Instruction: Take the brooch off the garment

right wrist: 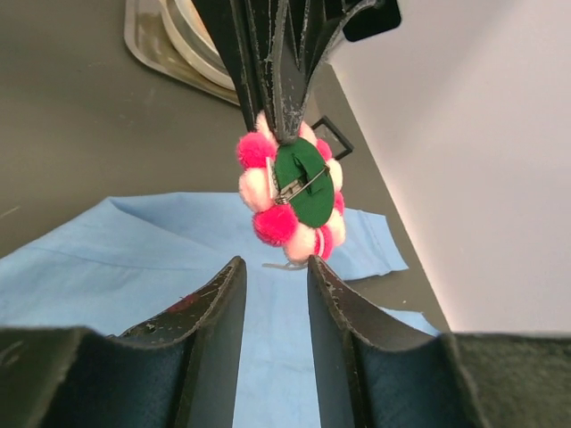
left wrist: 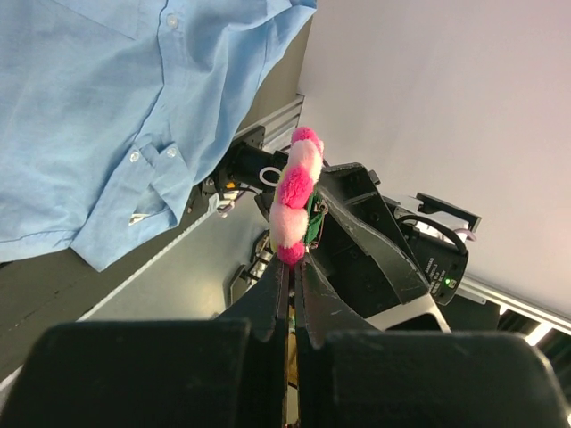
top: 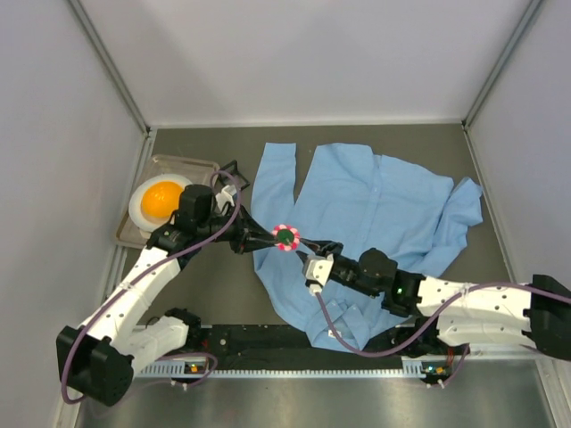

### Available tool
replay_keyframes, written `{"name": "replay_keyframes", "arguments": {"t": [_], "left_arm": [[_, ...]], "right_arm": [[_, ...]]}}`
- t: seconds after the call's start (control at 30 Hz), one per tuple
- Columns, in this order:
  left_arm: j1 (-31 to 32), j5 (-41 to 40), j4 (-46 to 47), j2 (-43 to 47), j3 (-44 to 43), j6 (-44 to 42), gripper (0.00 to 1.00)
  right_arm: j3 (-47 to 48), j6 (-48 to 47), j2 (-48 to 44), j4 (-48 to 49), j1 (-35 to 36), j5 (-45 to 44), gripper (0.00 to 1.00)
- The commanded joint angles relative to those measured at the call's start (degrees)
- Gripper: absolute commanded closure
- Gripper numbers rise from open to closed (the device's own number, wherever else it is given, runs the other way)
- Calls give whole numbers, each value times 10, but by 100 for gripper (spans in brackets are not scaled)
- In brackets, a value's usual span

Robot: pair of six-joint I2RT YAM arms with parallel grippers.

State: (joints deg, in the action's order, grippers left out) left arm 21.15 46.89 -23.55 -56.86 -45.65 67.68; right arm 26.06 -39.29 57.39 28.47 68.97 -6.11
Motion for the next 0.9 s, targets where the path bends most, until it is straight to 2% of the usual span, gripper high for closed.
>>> {"name": "replay_keyframes", "arguments": {"t": [0.0,0.2,0.4,0.47,0.57,0.63,0.67,0.7,0.77,0.8,0.87], "left_arm": [[-2,13,25,7,-1,27,100],[-3,14,32,6,2,39,100],[-3,14,32,8,2,47,100],[-3,12,33,9,3,49,100],[-8,-6,25,11,-7,32,100],[-20,-49,-52,16,-29,-35,74],[-21,-82,-84,27,-58,-60,56],[-22,-162,-123,35,-72,-108,50],[-22,-240,-160,60,-99,-135,40],[-25,-294,-181,68,-105,-163,38],[-26,-341,-200,88,-118,-191,36]], "right_arm": [[27,-40,13,69,15,-29,67],[47,-49,35,65,18,-28,67],[48,-52,47,84,20,-36,86],[49,-50,55,88,21,-42,97],[53,-26,71,106,21,-59,100],[56,8,85,137,20,-65,100],[58,19,106,145,13,-62,100],[63,47,117,149,9,-59,100],[72,83,143,184,-12,-45,100],[76,132,167,189,-23,-20,100],[100,195,197,196,-65,3,100]]}}
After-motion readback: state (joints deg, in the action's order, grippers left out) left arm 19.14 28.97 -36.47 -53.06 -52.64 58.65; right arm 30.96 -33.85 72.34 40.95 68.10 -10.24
